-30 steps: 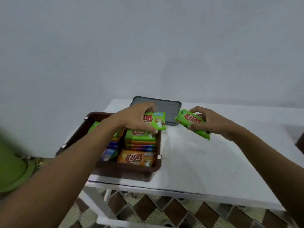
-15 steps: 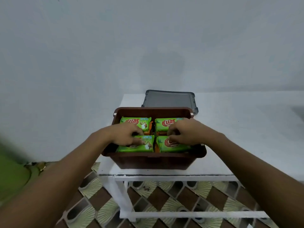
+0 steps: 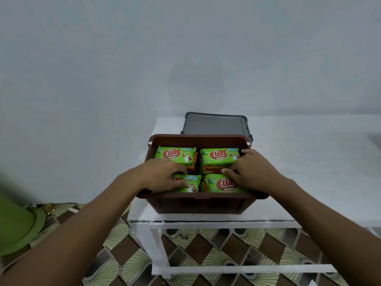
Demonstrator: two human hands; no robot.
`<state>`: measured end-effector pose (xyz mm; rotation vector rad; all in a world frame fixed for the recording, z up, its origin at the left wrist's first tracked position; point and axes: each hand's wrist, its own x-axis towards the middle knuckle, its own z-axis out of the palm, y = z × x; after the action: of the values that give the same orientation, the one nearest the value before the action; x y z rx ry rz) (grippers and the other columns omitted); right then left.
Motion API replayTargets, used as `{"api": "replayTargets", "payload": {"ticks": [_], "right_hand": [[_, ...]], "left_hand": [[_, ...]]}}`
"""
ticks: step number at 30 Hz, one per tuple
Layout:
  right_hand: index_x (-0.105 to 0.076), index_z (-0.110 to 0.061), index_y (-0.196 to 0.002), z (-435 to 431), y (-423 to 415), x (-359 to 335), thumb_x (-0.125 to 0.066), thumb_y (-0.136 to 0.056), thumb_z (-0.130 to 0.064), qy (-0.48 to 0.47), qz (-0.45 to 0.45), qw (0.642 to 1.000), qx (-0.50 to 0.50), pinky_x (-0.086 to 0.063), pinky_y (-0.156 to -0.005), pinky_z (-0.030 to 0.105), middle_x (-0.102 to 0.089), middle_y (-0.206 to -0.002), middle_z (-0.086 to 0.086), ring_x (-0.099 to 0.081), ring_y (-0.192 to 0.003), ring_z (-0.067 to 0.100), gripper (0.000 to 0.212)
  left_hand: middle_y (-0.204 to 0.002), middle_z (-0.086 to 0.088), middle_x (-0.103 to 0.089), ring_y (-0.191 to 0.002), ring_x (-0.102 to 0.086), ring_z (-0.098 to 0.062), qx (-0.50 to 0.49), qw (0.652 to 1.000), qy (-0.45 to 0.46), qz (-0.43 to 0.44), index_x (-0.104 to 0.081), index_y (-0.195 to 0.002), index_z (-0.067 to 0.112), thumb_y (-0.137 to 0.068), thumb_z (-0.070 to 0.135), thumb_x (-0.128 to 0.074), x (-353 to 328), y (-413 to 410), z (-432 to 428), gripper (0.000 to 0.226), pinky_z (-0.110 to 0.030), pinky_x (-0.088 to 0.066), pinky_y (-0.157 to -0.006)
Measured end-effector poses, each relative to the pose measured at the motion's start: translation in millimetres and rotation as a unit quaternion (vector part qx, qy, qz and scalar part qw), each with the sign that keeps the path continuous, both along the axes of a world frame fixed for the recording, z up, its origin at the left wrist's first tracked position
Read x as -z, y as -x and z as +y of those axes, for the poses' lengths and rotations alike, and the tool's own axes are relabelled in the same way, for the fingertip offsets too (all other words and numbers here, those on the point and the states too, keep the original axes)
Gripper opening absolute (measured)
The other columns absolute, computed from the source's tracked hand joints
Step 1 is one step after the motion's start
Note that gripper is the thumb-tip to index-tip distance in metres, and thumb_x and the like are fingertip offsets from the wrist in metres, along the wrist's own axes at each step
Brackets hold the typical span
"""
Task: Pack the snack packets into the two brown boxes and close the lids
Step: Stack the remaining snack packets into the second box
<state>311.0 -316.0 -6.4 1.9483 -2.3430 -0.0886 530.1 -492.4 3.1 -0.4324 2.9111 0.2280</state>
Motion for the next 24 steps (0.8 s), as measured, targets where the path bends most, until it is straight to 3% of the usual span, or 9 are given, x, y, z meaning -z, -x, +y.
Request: {"api": "replayTargets", "payload": {"ticks": [6,13,16,19,22,24], "right_hand": [[-0.072,-0.021,-0.077,-2,13,-6,-0.028,-0.097,-0.06,-0.004,0.007,1.0,0.022,-0.017,-0.118,0.035,-0.066,-0.07,-0.006,-0.06,-0.076,0.007,0.062],[-0.065,-0.025,-0.066,-1,22,-10,-0.034,-0.095,-0.062,-0.014,0.0,0.998,0.057,-0.02,-0.116,0.038,-0.059,-0.064,-0.009,-0.053,-0.069,0.006,0.057],[-0.063,-0.025,-0.063,3,23,-10,-0.033,-0.096,-0.061,-0.019,-0.001,0.997,0.072,-0.013,-0.12,0.041,-0.061,-0.063,-0.007,-0.055,-0.07,0.006,0.058],[-0.063,-0.025,-0.067,3,14,-9,-0.029,-0.098,-0.057,-0.011,0.028,0.995,0.091,-0.007,-0.12,0.048,-0.06,-0.063,-0.008,-0.061,-0.075,0.009,0.056],[-0.067,-0.027,-0.078,7,2,-12,-0.032,-0.099,-0.048,0.076,0.064,0.993,0.06,-0.021,-0.116,0.045,-0.066,-0.07,-0.007,-0.064,-0.075,0.011,0.046],[-0.07,-0.026,-0.091,9,-5,-19,-0.037,-0.1,-0.045,0.088,-0.028,0.996,-0.004,-0.043,-0.097,0.036,-0.07,-0.083,-0.007,-0.064,-0.079,0.011,0.039]], "left_hand": [[-0.085,0.008,-0.063,-0.077,-0.058,-0.013,0.004,1.0,0.01,0.016,-0.053,-0.088,0.038,-0.095,0.053,-0.043,-4,-1,5,0.02,-0.036,-0.051,-0.068],[-0.102,0.004,-0.065,-0.092,-0.06,-0.017,0.004,1.0,-0.011,-0.018,-0.058,-0.112,0.028,-0.098,0.056,-0.036,-4,4,17,0.038,-0.037,-0.05,-0.08],[-0.113,0.003,-0.064,-0.1,-0.059,-0.018,0.016,0.999,0.001,-0.03,-0.053,-0.127,0.029,-0.093,0.065,-0.036,-6,7,23,0.053,-0.034,-0.048,-0.085],[-0.116,0.004,-0.063,-0.101,-0.058,-0.015,0.011,0.997,-0.074,-0.031,-0.054,-0.13,0.026,-0.094,0.062,-0.038,-10,12,22,0.054,-0.035,-0.047,-0.09],[-0.11,0.003,-0.063,-0.096,-0.057,-0.014,0.014,0.988,-0.133,-0.078,-0.058,-0.124,0.022,-0.097,0.055,-0.042,-8,23,17,0.045,-0.034,-0.047,-0.089],[-0.11,0.003,-0.063,-0.096,-0.057,-0.015,0.023,0.983,-0.15,-0.102,-0.058,-0.123,0.02,-0.097,0.053,-0.045,-8,28,15,0.044,-0.033,-0.046,-0.088]]}}
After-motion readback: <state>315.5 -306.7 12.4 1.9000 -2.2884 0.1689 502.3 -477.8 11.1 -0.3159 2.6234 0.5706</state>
